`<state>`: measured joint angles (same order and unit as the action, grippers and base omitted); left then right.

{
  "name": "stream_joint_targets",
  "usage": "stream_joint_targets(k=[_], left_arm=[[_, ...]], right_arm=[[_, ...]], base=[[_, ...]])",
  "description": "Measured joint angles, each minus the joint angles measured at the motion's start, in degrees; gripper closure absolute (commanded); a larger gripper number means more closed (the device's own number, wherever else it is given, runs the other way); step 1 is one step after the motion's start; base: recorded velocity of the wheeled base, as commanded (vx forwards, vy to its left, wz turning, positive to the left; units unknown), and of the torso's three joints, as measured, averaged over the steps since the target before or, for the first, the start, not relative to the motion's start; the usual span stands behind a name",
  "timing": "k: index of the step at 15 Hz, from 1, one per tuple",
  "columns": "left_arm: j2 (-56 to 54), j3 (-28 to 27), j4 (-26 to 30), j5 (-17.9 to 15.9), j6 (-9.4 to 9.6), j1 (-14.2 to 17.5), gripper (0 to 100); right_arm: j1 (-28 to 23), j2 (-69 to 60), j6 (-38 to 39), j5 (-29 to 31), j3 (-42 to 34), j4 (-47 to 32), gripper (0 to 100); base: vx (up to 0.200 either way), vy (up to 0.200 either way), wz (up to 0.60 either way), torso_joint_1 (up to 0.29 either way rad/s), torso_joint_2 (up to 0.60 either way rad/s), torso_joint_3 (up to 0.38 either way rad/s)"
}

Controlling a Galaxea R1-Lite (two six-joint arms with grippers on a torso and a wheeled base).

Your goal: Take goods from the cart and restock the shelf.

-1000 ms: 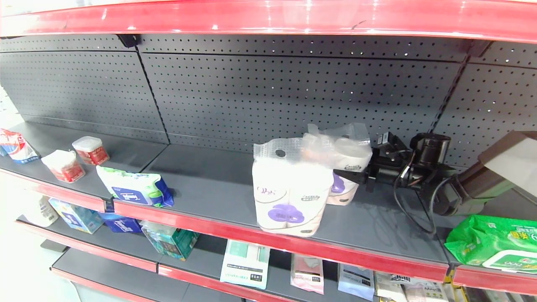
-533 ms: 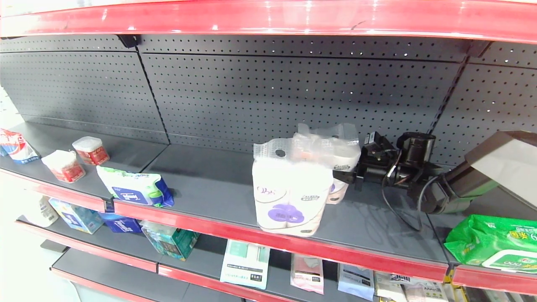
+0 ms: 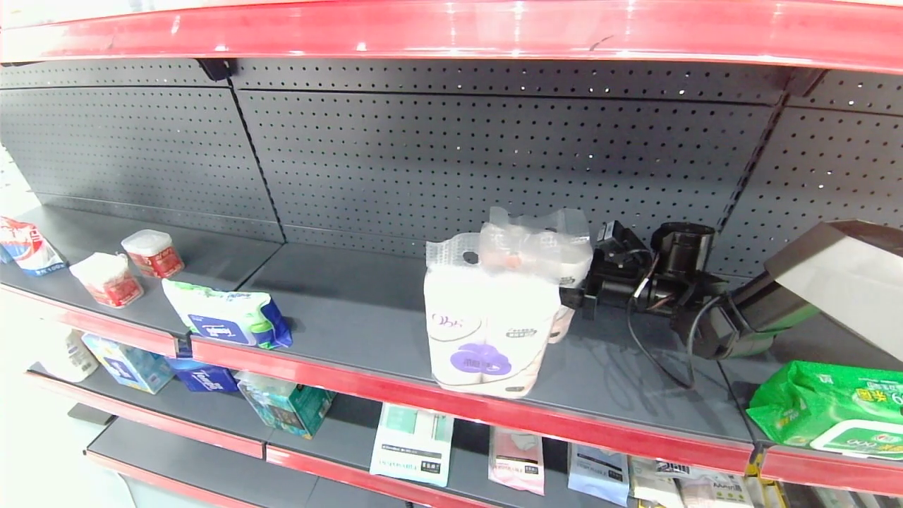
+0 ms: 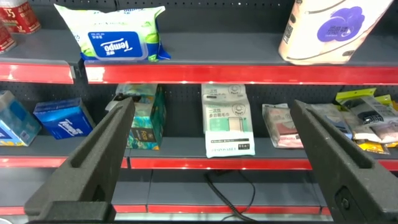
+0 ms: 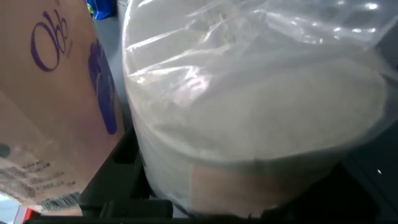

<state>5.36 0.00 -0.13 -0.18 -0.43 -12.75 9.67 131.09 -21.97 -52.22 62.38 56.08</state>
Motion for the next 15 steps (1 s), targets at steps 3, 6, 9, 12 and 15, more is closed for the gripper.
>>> stream_joint_targets(k=[3, 6, 9, 12, 15], left_arm=[[0.00, 0.00, -0.02, 0.00, 0.00, 0.00, 0], [0.00, 0.00, 0.00, 0.02, 0.00, 0.00, 0], [0.00, 0.00, 0.00, 0.00, 0.00, -0.01, 0], [0.00, 0.00, 0.00, 0.02, 0.00, 0.00, 0], [0.00, 0.00, 0.00, 0.02, 0.00, 0.02, 0]], right_arm=[[0.91, 0.37, 0.16, 2.06, 0.13, 0.02, 100], [1.05, 0.52, 0.43, 2.58, 0.22, -0.02, 100], [1.07, 0.56, 0.49, 3.71, 0.55, -0.16, 100], [1.13, 0.63, 0.43, 4.13, 0.68, -0.18, 100], [1.13, 0.65, 0.71, 6.60, 1.16, -0.22, 100]], base=[[0.000, 0.000, 0.00, 0.000, 0.00, 0.000], [0.000, 0.000, 0.00, 0.000, 0.00, 0.000], [0.000, 0.000, 0.00, 0.000, 0.00, 0.000], [0.000, 0.000, 0.00, 0.000, 0.00, 0.000], [0.000, 0.000, 0.00, 0.000, 0.00, 0.000]])
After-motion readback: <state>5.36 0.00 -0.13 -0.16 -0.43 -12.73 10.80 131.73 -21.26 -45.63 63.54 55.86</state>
